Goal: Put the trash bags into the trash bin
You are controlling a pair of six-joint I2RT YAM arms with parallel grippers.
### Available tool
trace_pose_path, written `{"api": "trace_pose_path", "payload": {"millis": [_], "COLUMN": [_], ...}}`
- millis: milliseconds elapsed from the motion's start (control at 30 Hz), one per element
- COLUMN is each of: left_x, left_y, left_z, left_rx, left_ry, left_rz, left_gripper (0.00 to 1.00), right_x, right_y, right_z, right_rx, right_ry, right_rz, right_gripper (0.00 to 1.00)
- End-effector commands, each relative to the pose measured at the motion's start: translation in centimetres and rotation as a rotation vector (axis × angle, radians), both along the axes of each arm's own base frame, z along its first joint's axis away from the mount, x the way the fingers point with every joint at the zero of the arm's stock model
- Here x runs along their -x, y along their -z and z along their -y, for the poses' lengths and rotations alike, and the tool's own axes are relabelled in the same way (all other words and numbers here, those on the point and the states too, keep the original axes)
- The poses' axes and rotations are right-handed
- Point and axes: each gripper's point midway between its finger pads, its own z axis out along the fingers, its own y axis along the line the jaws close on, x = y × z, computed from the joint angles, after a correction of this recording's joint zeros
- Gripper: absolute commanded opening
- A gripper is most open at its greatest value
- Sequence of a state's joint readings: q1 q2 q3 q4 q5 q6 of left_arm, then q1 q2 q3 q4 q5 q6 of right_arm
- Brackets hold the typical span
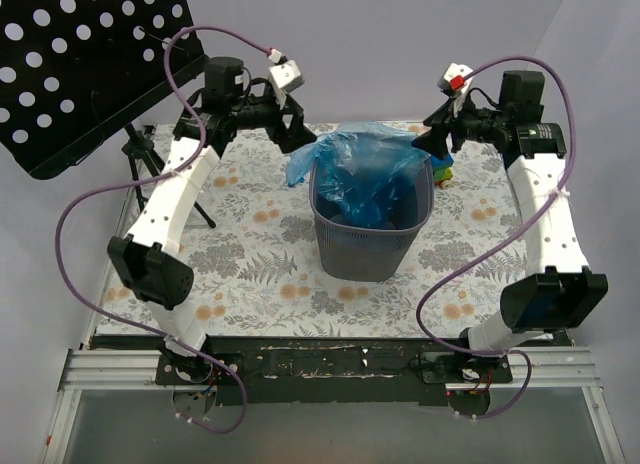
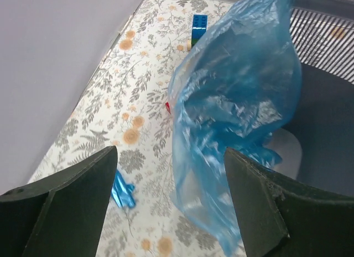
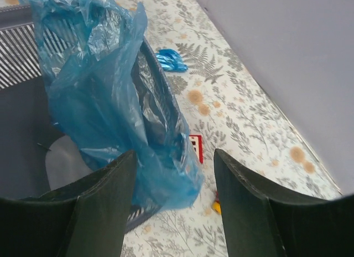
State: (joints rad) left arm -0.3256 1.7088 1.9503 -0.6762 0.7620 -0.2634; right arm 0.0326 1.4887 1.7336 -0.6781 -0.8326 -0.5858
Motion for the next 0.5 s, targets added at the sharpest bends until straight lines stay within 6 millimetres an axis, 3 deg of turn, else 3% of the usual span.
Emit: {"api": "trace_pose_path", "payload": {"millis": [0,133,233,300,400,467], "left_x": [-0.8,-1.1,-0.7,-0.4,-0.1,0.0], "left_y": [-1.1,0.3,1.1,1.5,1.6,1.6], "left_z": [3.6,6.7,9.0,10.2,11.4,11.9], "left_rx": [-0.016,-0.041,-0.054,-0.057,-0.060,-0.065], "left_ry": [0.119,0.186,0.226,0.249,0.276,0.287], "left_rz": [0.114,0.130,0.145,0.155,0.185,0.207], "left_gripper": [0.78,0.78,0.79,0.78,0.78,0.78], "right_x": [0.3,0.4,1.0,1.5,2.6,3.4], "right_y": [-2.6,-2.4,-2.1,-2.2,-3.2,-4.3], "right_z": [-3.0,-4.6,-5.3,-5.8,-6.1,-6.0], "right_rx": [-0.067,-0.084,-0.092,-0.100,-0.107,-0.100], "right_ry": [-0.154,-0.219,-0.253,-0.279,-0.321,-0.332], "right_rz": [0.030,0.003,-0.001,-0.001,0.031,0.079], "right_gripper": [0.66,0.65,0.55,0.40,0.06,0.01]}}
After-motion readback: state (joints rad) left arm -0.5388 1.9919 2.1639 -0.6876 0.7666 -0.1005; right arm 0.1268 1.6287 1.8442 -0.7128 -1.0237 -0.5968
